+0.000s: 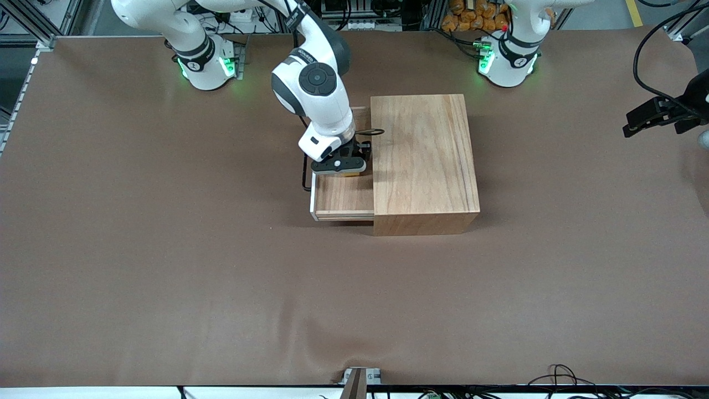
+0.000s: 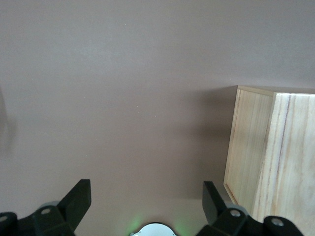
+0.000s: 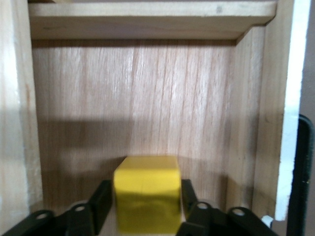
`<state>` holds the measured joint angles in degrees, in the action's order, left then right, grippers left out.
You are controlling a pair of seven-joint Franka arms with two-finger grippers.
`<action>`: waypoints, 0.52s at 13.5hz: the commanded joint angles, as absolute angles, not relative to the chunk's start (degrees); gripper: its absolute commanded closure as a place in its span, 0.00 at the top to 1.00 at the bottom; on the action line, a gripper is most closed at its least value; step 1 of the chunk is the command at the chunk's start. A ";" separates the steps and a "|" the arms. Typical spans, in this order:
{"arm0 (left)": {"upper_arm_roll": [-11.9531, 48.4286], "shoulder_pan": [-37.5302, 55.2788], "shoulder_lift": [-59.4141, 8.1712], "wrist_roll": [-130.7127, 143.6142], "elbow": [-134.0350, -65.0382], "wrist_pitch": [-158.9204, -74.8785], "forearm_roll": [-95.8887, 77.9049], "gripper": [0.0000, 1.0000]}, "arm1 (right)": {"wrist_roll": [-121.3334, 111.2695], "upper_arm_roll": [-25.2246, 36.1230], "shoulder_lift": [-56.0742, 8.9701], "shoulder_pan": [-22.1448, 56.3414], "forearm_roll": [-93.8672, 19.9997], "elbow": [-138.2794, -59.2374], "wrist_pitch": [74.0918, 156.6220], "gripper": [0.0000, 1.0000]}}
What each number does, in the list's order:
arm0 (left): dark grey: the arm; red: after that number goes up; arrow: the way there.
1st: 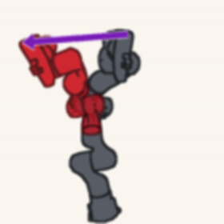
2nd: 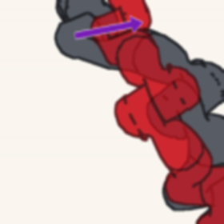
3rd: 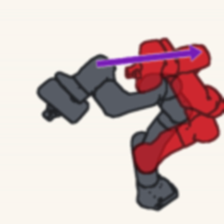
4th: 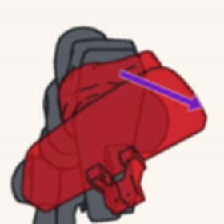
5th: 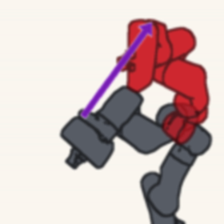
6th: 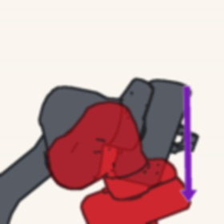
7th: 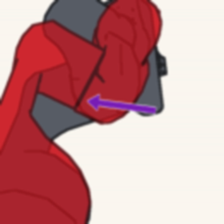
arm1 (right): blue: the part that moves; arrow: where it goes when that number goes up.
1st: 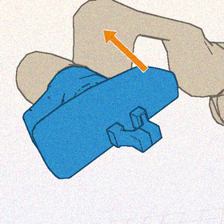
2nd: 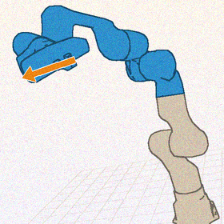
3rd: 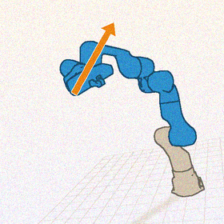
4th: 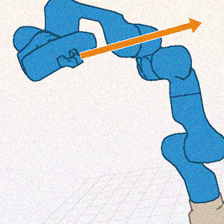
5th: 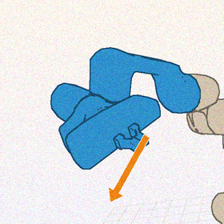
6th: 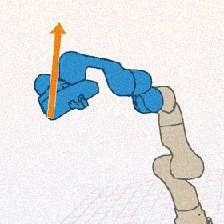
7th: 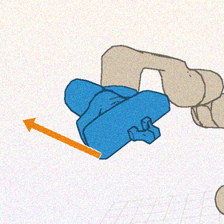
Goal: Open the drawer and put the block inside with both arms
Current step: 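Lower the cube into the drawer and open the right gripper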
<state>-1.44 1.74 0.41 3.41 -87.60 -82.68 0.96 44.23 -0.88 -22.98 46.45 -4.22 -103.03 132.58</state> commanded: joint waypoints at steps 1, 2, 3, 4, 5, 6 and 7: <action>-1.41 1.76 0.44 2.37 -87.89 -83.23 0.44 1.00 | 46.49 0.00 -21.80 46.41 -3.16 -102.30 131.66 1.00; -1.41 1.67 0.53 2.37 -87.80 -83.15 0.44 1.00 | 46.76 0.35 -20.58 46.06 -3.16 -102.22 131.05 1.00; -1.41 1.67 0.61 2.29 -87.80 -83.14 0.53 1.00 | 46.50 1.05 -19.00 45.10 -3.16 -102.13 129.30 1.00; -1.41 1.76 0.70 2.37 -87.80 -82.97 0.44 1.00 | 45.54 1.58 -17.07 43.78 -3.08 -102.13 127.02 1.00; -1.41 1.76 0.70 2.29 -87.80 -82.88 0.44 1.00 | 43.18 1.58 -15.31 41.51 -3.08 -102.13 124.39 1.00; -1.32 1.67 0.62 1.85 -87.80 -82.88 0.35 1.00 | 38.98 1.58 -13.81 39.57 -3.16 -102.13 120.97 1.00; -1.41 1.67 0.62 1.06 -87.80 -82.88 0.35 1.00 | 33.80 1.58 -12.58 37.81 -3.16 -102.13 117.46 1.00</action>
